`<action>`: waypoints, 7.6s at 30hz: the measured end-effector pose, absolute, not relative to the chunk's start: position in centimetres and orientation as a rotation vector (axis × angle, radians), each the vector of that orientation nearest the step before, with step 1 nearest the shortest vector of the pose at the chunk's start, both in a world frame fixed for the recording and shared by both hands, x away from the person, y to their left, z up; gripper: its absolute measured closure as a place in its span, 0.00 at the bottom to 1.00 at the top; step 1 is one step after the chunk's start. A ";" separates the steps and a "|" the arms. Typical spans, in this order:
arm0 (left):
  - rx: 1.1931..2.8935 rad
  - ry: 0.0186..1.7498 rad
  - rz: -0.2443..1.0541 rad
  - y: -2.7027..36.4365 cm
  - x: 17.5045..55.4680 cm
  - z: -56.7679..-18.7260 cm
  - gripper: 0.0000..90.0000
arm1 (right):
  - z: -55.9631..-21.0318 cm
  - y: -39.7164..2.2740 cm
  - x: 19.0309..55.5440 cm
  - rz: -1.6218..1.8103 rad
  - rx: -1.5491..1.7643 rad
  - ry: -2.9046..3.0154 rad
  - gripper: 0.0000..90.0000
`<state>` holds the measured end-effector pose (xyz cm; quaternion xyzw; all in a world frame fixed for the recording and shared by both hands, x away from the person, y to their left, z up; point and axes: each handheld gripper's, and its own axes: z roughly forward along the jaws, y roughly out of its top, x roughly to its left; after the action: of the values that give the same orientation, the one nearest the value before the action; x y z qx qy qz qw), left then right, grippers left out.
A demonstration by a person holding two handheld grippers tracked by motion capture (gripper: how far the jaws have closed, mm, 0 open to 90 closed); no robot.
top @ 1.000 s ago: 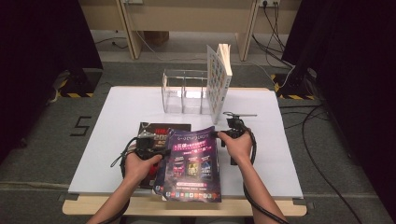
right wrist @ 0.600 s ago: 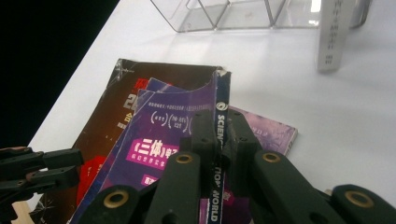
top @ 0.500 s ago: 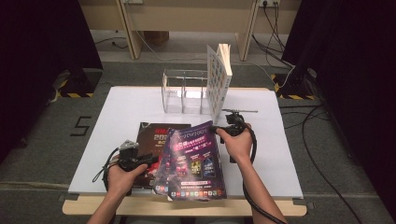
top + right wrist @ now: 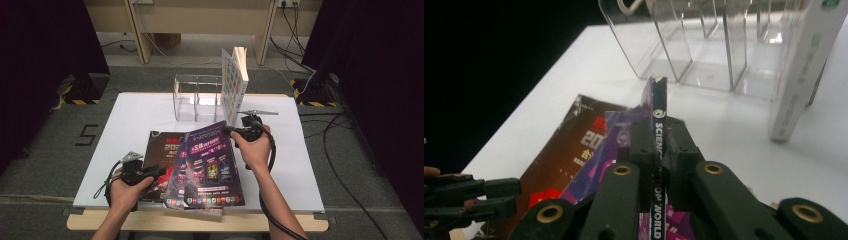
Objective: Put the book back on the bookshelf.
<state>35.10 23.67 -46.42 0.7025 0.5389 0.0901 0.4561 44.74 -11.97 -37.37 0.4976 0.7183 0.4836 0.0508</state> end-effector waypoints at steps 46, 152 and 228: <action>1.703 1.324 0.236 24.1 35.0 -45.7 0.61 | -31.2 -10.7 45.2 1.530 1.322 2.004 0.94; 1.697 1.332 0.255 24.6 35.0 -46.0 0.59 | -25.9 -9.2 49.0 1.608 1.251 1.782 0.94; 1.696 1.343 0.239 24.8 35.1 -46.4 0.59 | -25.4 -6.7 54.5 1.582 1.249 1.660 0.94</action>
<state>35.08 24.83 -46.40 0.6904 0.5464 0.0971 0.4641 54.49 -6.68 -25.37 0.4616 0.6135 0.5846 0.2623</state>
